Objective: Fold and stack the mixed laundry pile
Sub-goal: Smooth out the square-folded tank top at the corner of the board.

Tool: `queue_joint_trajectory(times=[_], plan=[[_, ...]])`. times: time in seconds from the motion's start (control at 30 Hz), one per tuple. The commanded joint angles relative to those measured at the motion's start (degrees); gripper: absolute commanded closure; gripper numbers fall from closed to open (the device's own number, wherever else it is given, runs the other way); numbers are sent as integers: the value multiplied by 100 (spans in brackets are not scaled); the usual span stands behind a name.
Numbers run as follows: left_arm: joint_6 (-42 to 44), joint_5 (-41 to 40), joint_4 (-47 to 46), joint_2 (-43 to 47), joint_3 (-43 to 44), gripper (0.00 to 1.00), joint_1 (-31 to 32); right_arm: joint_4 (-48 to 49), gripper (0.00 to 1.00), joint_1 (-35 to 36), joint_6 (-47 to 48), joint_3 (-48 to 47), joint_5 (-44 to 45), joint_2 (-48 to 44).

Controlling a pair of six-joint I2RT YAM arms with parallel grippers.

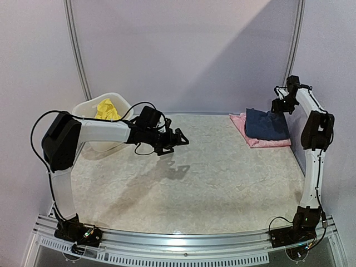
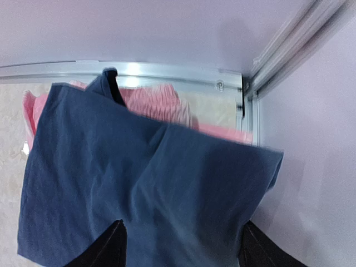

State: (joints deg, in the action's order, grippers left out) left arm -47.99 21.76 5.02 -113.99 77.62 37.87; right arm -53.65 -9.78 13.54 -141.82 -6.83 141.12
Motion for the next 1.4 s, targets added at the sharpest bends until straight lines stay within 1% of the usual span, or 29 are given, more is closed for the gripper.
queue_joint_trajectory(times=[0.0,0.03,0.07,0.17,0.2,0.3,0.47,0.57,0.63,0.73,0.83,0.9,0.97,1.0,1.1,1.13,1.23,1.27,1.37], plan=[[1118,-1036,1383,368,433,1,88,457,16,13,-7,1309,355,-1279],[1556,-1453,1736,434,559,1,97,720,4,16,33,1809,474,-1630],[1862,-1837,1996,518,683,0,98,1088,2,13,74,2277,582,-2083],[2581,-2881,2519,763,811,0,98,1625,1,16,197,3419,501,-2925],[2745,-3156,2620,839,815,0,101,1668,1,12,197,3680,347,-3253],[3109,-3833,2862,1069,839,0,104,1516,1,81,180,4207,-108,-3792],[3432,-4339,3048,1442,821,0,107,1795,1,237,-218,5393,-660,-4536],[3472,-4369,2833,1732,557,0,107,2125,1,261,-410,6167,-1041,-5131],[3529,-4299,2703,1848,438,0,107,2261,1,269,-424,6393,-1093,-5432],[3467,-4042,2634,1904,366,0,104,2281,1,262,-499,6231,-731,-5615],[3283,-3503,2597,1890,376,1,107,2270,1,258,-576,5842,-643,-5261],[3120,-3166,2592,1910,385,0,119,2140,3,251,-571,5412,-655,-4769],[2964,-2959,2573,1958,343,1,164,1855,8,195,-653,4783,-671,-4160],[2904,-2897,2550,2005,299,1,201,1707,11,117,-809,4421,-718,-3682],[2821,-2841,2427,2154,128,0,349,1404,19,-163,-1275,3405,-1196,-2506],[2807,-2846,2411,2191,88,1,393,1319,20,-232,-1578,3048,-1312,-2224],[2770,-2865,2413,2260,51,0,498,1092,21,-325,-1911,2125,-1398,-1256],[2762,-2876,2430,2260,51,0,528,1071,21,-342,-1952,1852,-1395,-1067],[2738,-2898,2447,2238,59,0,616,1142,21,-376,-2029,1494,-1296,-562]])
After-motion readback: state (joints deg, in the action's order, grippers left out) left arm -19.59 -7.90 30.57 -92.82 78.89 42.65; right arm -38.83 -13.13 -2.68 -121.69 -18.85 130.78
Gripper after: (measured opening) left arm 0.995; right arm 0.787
